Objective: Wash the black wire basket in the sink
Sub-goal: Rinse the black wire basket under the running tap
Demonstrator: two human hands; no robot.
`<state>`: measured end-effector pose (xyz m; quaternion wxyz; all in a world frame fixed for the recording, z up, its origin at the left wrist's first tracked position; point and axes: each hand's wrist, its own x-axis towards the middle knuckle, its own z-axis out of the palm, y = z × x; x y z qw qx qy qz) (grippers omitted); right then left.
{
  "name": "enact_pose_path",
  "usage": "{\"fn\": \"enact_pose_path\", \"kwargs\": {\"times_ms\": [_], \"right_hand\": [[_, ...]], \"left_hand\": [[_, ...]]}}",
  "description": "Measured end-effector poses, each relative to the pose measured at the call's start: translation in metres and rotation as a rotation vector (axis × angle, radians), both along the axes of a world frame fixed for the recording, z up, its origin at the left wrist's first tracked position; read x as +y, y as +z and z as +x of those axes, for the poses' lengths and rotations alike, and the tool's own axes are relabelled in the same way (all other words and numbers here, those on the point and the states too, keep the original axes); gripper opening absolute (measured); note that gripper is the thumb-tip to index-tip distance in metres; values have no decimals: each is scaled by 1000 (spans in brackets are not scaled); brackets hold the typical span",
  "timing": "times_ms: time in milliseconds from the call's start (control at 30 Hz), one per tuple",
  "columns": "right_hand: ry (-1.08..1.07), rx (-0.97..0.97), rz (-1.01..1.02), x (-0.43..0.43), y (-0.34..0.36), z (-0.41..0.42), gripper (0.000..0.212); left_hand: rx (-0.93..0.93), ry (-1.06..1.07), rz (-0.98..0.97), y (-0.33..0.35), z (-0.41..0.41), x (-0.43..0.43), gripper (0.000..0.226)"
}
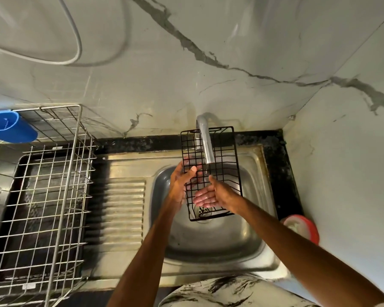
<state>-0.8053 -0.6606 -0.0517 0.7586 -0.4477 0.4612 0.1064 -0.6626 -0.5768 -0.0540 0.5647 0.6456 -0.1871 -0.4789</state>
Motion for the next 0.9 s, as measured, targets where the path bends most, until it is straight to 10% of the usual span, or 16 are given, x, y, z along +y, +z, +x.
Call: {"fn": "enact_pose_path", "kwargs": {"times_ms": [267, 633, 900], "right_hand": [[-382, -182, 49, -35, 20, 39, 93], [13, 80, 30, -10, -2, 15, 107], [-320, -164, 100, -28, -1, 33, 92]], "left_hand": [[52, -61, 12, 3, -7, 5, 55], [-40, -46, 4, -7, 6, 4, 62], [-24, 5, -5, -3, 12, 2, 65]]}}
